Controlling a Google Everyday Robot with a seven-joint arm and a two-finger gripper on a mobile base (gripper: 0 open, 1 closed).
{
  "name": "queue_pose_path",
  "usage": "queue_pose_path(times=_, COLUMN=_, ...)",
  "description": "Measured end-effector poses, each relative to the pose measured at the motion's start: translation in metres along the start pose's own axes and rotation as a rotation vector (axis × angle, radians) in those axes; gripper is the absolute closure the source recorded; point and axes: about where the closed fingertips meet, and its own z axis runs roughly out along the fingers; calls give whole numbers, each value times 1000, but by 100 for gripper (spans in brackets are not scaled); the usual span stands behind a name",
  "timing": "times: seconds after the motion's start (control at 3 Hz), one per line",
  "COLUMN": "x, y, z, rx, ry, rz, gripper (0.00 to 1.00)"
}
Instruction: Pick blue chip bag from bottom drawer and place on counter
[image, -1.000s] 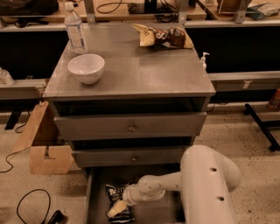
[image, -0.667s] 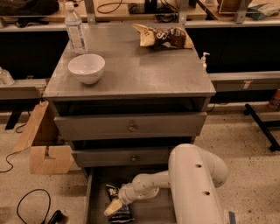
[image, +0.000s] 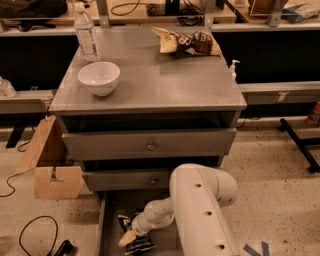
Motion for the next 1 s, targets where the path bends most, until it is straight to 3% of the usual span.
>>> queue_pose_path(times=0.33, x=6, y=4, z=13, rx=18, ry=41, rz=-22, gripper=41)
queue_pose_path(times=0.67, x=5, y=5, z=11, rx=18, ry=41, rz=-22, gripper=63)
queue_pose_path(times=1.0, x=3, y=6, z=8, rx=18, ry=41, rz=-22, gripper=95)
